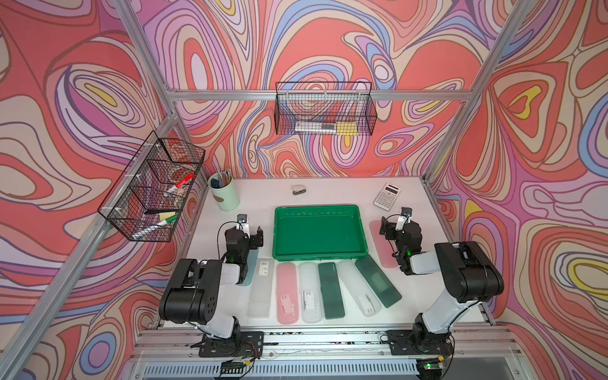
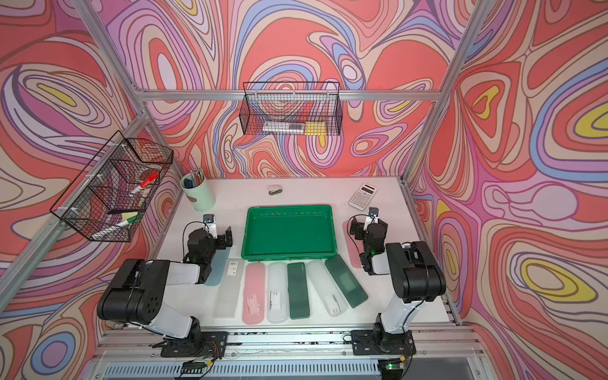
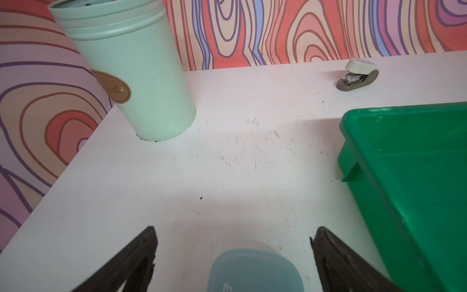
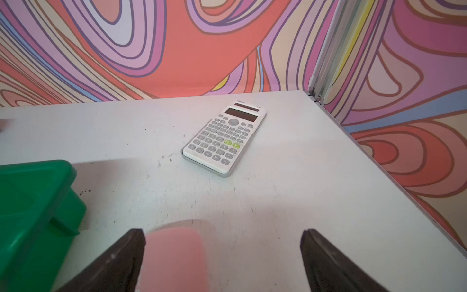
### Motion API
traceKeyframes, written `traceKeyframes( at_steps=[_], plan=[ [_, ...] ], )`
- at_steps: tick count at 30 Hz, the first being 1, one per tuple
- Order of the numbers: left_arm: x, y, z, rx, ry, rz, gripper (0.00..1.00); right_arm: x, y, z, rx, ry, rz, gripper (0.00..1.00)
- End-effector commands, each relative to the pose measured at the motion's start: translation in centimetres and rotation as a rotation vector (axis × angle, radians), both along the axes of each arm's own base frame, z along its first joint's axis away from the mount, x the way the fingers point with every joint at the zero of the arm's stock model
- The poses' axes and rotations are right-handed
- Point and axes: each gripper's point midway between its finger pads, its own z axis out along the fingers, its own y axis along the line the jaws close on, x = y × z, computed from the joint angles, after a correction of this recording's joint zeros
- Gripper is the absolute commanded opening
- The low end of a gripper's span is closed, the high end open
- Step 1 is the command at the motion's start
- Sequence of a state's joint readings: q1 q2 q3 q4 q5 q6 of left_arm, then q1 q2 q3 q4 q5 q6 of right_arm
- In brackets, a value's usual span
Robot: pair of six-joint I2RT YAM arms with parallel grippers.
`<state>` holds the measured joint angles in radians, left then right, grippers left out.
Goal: Put the pencil case into the storage box
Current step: Pick up the pencil case from the center of the board.
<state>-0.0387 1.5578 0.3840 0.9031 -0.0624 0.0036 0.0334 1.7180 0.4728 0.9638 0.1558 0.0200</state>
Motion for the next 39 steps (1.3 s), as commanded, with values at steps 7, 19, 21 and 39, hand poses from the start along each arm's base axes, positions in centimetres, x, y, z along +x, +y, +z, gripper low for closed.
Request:
traceKeyframes(
  at_steps=[7,19,21,39],
  plan=[
    [-0.4,0.2,0.1,0.006,0.004,0.0,0.99,-0.2,0.0,0.4,0.009,-0.006,0.001,0.98],
    [-0.3,0.1,0.0,0.004,0.007,-0.001,0.99,-0.2,-0.1,0.4,0.008,-0.005,0.001,0.98],
    [-0.3,0.1,0.0,0.005,0.007,-0.001,0.99,-0.2,0.0,0.3,0.009,-0.003,0.004,0.98],
    [-3.6,2.5,8.4,-0.234,0.059,0.306,0.97,0.2,-1.5,4.5,0.208,0.337,-0.21,0.98]
  ],
)
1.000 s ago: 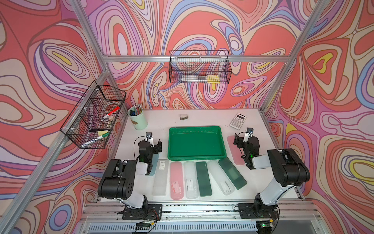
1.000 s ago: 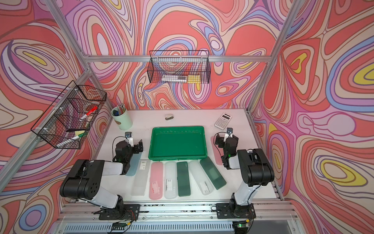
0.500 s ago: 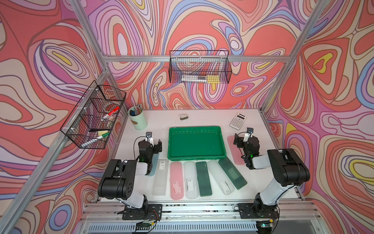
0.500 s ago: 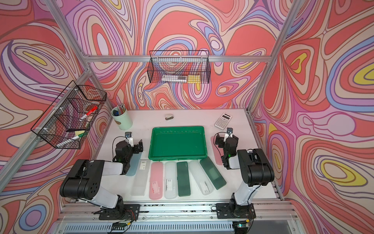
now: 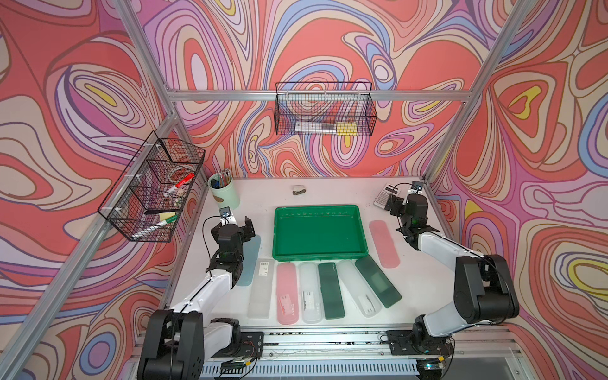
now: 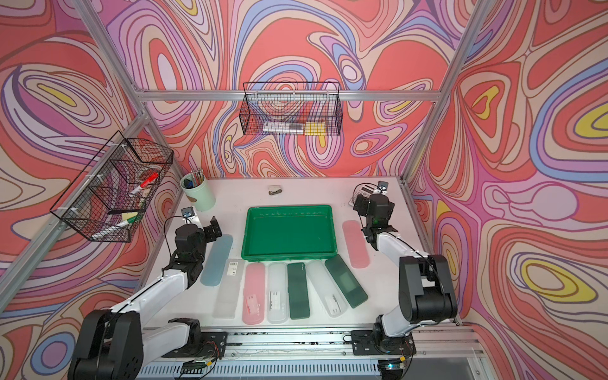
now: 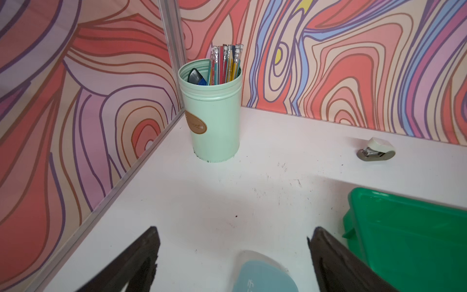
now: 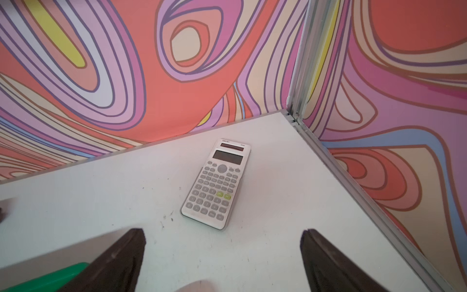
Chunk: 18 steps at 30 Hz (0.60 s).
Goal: Put the pencil case into the storage box
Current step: Pick up the pencil case from the center of the board.
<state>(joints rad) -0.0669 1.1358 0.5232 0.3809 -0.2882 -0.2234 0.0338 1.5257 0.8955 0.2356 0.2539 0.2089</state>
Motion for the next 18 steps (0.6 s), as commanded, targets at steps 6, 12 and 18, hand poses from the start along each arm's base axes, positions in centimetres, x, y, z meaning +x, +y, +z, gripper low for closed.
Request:
traceKeyframes(
  at_steps=[6,12,18],
  plan=[
    [-2.0,-3.9,-1.4,-0.249,0.255,-0.041,0.99,-7.3,3.8,-6.9,0.27,0.478,0.089,0.98],
    [-3.2,-7.3,-2.4,-0.292,0.34,-0.136,0.99,-12.2,5.0,-10.0,0.331,0.646,0.121,0.98],
    [-3.0,-10.4,-3.0,-0.3,0.38,-0.23,0.99,-14.9,4.8,-13.3,0.327,0.769,0.074,0.98]
  ],
)
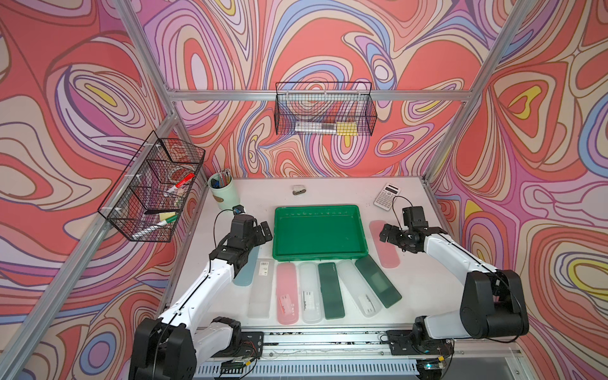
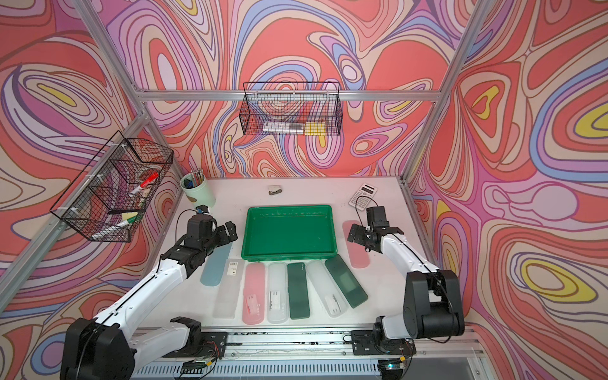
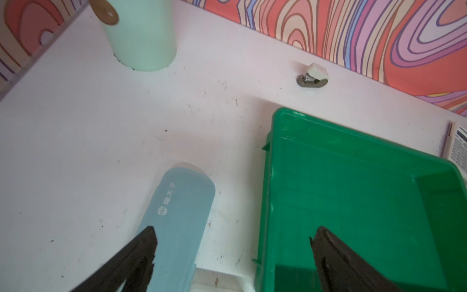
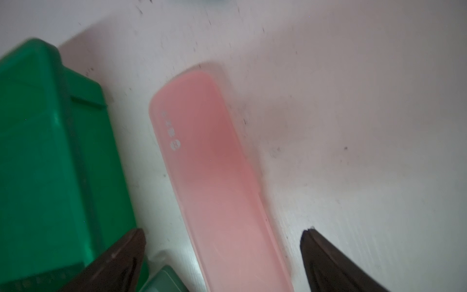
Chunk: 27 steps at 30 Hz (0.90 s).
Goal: Put the pencil case into the storage box
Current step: Pick up the pencil case from the center of the board.
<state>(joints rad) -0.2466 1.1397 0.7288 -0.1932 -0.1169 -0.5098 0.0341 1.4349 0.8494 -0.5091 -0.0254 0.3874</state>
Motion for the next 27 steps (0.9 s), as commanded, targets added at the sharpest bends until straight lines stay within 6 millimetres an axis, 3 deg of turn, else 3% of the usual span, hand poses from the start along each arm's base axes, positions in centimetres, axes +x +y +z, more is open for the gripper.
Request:
traceKeyframes(
  at_steps=[1,6,10,18,27],
  plan=[
    [0.0,-2.0,0.3,-0.025,0.03,-0.049,0.99,-1.9,0.8,-1.7,0.017,0.096,0.003,0.98],
    [0.3,-3.7,0.6,-0.027,0.022,-0.092,0.99,-2.3,1.7,-2.9,-0.02,0.134,0.036,0.98],
    [0.4,-4.2,0.6,-0.031,0.024,-0.105,0.99,-2.1,1.1,-3.9,-0.058,0.161,0.019,0.98],
    [0.4,-4.3,0.8,-0.023,0.025,-0.115,0.99,-0.3,0.7,-4.8,-0.099,0.21,0.028,0.97],
    [0.9,-4.7,1.1,-0.033,0.029,-0.116,0.99,2.2,1.5,-5.6,-0.063,0.211,0.01,0.83]
  ],
)
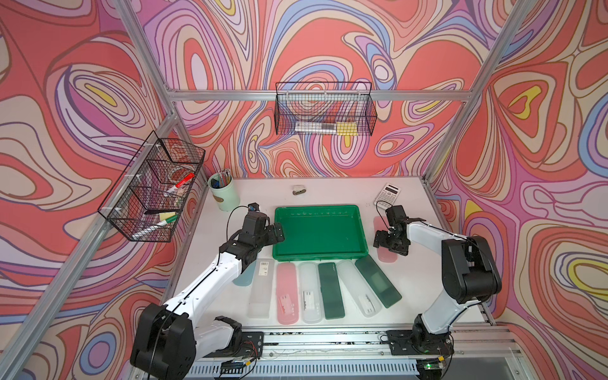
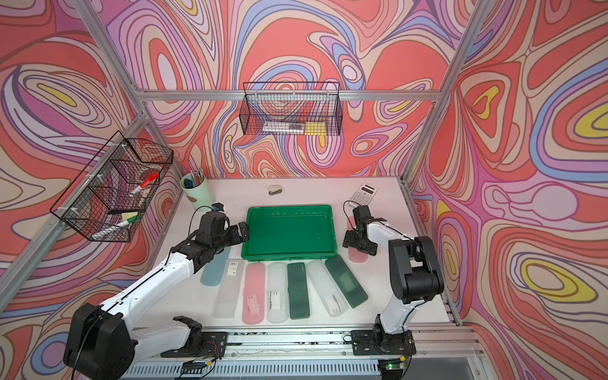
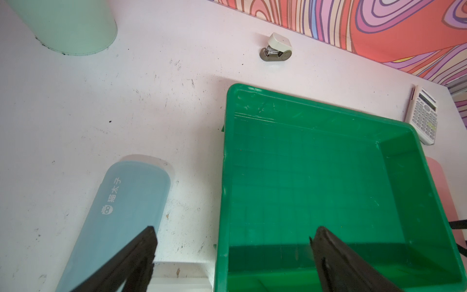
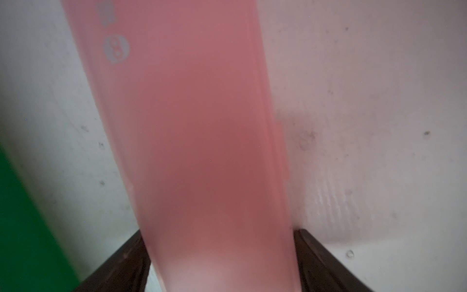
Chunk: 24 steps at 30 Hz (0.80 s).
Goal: Put the pencil case into the storage box
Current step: Pick up the pencil case from the center of the board.
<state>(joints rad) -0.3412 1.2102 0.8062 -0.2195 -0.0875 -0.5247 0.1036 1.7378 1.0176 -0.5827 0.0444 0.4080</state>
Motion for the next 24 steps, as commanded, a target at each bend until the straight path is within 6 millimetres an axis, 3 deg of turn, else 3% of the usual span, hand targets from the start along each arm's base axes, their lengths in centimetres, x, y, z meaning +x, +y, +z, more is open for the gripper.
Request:
traceKeyframes(
  at_steps=[1,2,6,11,15,24],
  plan=[
    [0.5,-0.5,0.6,-0.01,0.005,-0.01,0.99,0.6,0.1,-0.3,0.008,0.001,-0.022,0.82],
    [0.5,-0.6,0.6,-0.012,0.008,-0.012,0.99,0.4,0.2,-1.1,0.01,0.024,-0.024,0.82],
    [0.4,-0.8,0.7,-0.013,0.012,-0.017,0.99,-0.2,0.5,-1.3,0.028,0.028,-0.02,0.89],
    [-0.2,-0.7,0.5,-0.004,0.034,-0.027,0.99,-2.1,0.0,0.5,0.006,0.003,-0.002,0.93],
    [-0.6,-1.1,0.3,-0.017,0.041,-0.046,0.99,-3.4,-0.4,-0.1,-0.013,0.025,0.005,0.93],
    [-1.1,-1.3,0.6,-0.021,0.035,-0.049,0.99,-2.7,-0.7,-0.5,-0.05,0.051,0.022,0.91]
  ],
)
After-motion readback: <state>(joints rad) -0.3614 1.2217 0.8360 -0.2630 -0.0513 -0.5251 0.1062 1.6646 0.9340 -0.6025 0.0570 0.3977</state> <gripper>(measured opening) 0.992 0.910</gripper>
